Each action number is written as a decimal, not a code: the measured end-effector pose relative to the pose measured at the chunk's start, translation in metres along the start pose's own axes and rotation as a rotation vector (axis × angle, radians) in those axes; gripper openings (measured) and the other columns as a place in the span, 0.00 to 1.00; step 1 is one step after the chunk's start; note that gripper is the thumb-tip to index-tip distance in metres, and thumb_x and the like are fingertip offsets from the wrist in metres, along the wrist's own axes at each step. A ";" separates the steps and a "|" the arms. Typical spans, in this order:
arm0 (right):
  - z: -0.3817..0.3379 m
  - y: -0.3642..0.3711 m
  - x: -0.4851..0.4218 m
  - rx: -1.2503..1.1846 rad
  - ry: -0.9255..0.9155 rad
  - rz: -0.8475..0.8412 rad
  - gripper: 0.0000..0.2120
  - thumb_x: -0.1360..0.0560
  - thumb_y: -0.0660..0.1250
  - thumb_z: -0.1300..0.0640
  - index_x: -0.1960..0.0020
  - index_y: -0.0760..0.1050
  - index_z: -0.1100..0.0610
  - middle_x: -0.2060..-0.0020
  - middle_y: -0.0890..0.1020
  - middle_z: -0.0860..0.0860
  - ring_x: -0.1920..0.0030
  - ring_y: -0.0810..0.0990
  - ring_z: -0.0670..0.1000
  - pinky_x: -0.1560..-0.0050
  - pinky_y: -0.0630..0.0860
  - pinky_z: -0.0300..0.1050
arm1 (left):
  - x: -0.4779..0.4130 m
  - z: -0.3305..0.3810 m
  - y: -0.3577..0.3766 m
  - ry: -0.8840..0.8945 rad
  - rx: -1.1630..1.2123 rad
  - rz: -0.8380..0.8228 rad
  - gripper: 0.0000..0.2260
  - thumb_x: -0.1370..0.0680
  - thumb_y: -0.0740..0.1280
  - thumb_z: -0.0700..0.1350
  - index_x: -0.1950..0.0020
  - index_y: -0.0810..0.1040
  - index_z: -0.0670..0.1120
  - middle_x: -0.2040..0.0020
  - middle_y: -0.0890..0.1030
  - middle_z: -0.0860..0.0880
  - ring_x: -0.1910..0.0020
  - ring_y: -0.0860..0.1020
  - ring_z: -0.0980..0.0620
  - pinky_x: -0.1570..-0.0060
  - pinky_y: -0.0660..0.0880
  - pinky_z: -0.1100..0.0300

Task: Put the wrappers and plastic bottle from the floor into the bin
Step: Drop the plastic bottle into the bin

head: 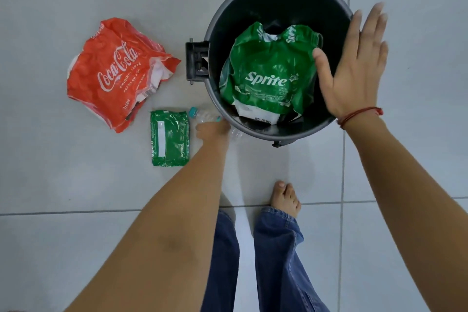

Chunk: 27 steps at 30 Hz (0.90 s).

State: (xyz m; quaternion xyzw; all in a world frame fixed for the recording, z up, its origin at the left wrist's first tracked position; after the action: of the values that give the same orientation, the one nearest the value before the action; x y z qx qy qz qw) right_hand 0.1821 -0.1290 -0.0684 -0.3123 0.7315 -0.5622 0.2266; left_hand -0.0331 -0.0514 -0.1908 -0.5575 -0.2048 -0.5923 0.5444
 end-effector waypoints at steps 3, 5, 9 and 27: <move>0.000 0.003 0.001 0.088 0.012 0.030 0.34 0.20 0.51 0.41 0.24 0.48 0.62 0.24 0.50 0.64 0.24 0.47 0.62 0.27 0.48 0.61 | 0.003 -0.006 0.011 0.009 0.097 0.010 0.22 0.19 0.53 0.45 0.28 0.60 0.36 0.30 0.68 0.36 0.32 0.69 0.37 0.33 0.68 0.45; -0.002 0.004 0.001 0.132 0.018 0.036 0.33 0.19 0.50 0.41 0.24 0.48 0.62 0.24 0.50 0.63 0.24 0.47 0.62 0.26 0.48 0.62 | 0.017 -0.006 0.006 0.001 0.082 0.051 0.31 0.23 0.57 0.59 0.28 0.60 0.40 0.32 0.70 0.41 0.36 0.71 0.40 0.34 0.69 0.47; -0.004 0.000 -0.001 0.151 0.025 0.008 0.33 0.19 0.50 0.42 0.24 0.47 0.62 0.24 0.50 0.63 0.24 0.47 0.61 0.26 0.47 0.61 | 0.058 -0.017 -0.028 0.234 -0.076 0.290 0.28 0.25 0.66 0.56 0.32 0.64 0.42 0.39 0.73 0.43 0.46 0.75 0.46 0.45 0.74 0.52; -0.006 -0.001 0.001 0.138 0.035 -0.026 0.32 0.19 0.49 0.43 0.24 0.47 0.61 0.24 0.50 0.63 0.24 0.47 0.60 0.26 0.47 0.62 | 0.160 0.070 -0.035 1.160 -0.259 0.257 0.22 0.21 0.59 0.54 0.32 0.68 0.42 0.38 0.73 0.45 0.45 0.74 0.51 0.46 0.77 0.50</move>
State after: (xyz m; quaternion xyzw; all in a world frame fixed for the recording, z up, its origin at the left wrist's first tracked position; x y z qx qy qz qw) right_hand 0.1779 -0.1257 -0.0659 -0.2955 0.6907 -0.6195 0.2277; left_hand 0.0011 -0.0475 -0.0165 -0.2260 0.2680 -0.7490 0.5622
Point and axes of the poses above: each hand's wrist, its own x-axis away from the middle knuckle, its own y-axis out of the palm, z = x × y, the point moved 1 cm from there along -x, towards the middle knuckle
